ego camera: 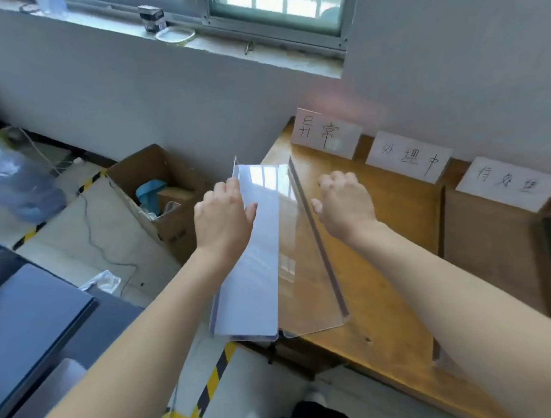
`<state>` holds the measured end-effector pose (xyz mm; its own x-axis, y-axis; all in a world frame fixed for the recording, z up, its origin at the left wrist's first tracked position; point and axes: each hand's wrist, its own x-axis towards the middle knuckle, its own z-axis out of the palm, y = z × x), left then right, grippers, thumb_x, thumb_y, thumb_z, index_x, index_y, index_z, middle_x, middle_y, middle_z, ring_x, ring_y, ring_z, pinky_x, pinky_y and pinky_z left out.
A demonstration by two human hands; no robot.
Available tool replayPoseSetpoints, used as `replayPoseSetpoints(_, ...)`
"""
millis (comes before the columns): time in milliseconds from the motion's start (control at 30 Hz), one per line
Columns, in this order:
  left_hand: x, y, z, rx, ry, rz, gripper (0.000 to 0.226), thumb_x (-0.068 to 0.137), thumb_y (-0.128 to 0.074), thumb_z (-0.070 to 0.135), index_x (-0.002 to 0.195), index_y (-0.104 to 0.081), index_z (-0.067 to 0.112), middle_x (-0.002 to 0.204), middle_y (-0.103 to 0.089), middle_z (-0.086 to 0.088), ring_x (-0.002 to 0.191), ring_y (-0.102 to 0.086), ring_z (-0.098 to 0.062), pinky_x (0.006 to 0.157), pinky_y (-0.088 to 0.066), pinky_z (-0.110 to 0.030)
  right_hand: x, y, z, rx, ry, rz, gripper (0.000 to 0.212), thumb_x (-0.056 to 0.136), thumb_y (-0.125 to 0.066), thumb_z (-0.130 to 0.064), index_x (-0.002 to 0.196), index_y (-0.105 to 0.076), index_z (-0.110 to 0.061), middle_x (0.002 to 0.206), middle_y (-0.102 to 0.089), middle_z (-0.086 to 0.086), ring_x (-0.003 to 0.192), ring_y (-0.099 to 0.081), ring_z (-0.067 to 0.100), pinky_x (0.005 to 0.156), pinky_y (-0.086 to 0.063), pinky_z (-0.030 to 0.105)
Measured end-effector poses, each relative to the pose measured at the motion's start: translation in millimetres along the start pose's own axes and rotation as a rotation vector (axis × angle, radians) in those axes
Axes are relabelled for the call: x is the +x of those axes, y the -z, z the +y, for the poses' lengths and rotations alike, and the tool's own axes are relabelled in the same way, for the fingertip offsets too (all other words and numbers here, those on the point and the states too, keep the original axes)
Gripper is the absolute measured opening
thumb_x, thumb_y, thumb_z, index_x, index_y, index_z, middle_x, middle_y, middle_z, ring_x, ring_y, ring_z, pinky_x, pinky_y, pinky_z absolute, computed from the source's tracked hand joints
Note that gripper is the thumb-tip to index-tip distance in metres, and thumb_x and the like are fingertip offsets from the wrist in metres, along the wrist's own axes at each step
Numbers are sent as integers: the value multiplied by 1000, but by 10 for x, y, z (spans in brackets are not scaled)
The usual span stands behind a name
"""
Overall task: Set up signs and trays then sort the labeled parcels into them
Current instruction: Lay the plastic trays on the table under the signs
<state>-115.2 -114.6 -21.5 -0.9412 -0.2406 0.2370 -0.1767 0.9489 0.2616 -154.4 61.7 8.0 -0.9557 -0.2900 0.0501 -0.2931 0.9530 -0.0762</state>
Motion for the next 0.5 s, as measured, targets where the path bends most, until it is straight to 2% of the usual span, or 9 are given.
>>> replayPoseSetpoints(133, -149, -553, -221, 70, 170, -229, 39, 90, -57, 39, 115, -47, 10, 111, -58, -10, 98, -57, -29, 83, -50, -42, 80, -505, 92, 45, -18, -187, 35, 97, -46, -26, 124, -47, -4, 125, -51, 14, 116, -44, 31, 89, -43, 39)
replayPoseSetpoints(267, -257, -835, -365, 102, 274, -364, 44, 90, -59, 34, 121, -43, 8, 118, -53, -12, 107, -54, -31, 83, -47, -41, 168, -882, 172, 87, -77, -327, 41, 95, -52, -27, 126, -43, -2, 127, -51, 17, 119, -45, 34, 90, -43, 41)
replayPoseSetpoints(367, -294, -931, -419, 82, 304, -404, 41, 91, -59, 23, 124, -41, 5, 123, -50, -14, 110, -52, -32, 81, -45, -39, 190, -1068, 203, 109, -127, -386, 37, 94, -54, -22, 122, -44, 0, 120, -57, 18, 111, -53, 36, 78, -44, 38)
replayPoseSetpoints(433, -287, -982, -453, 71, 295, -395, 32, 92, -55, 11, 120, -42, 4, 120, -50, -15, 106, -54, -34, 76, -43, -38, 209, -1151, 203, 104, -144, -396, 29, 94, -52, -13, 119, -45, 1, 114, -61, 18, 104, -58, 36, 70, -42, 35)
replayPoseSetpoints(500, -255, -1004, -491, 46, 296, -380, 23, 91, -47, 1, 114, -44, 3, 115, -51, -17, 101, -55, -36, 71, -39, -38, 237, -1198, 197, 107, -175, -390, 25, 92, -51, -5, 116, -47, 1, 113, -62, 19, 102, -59, 37, 70, -42, 35)
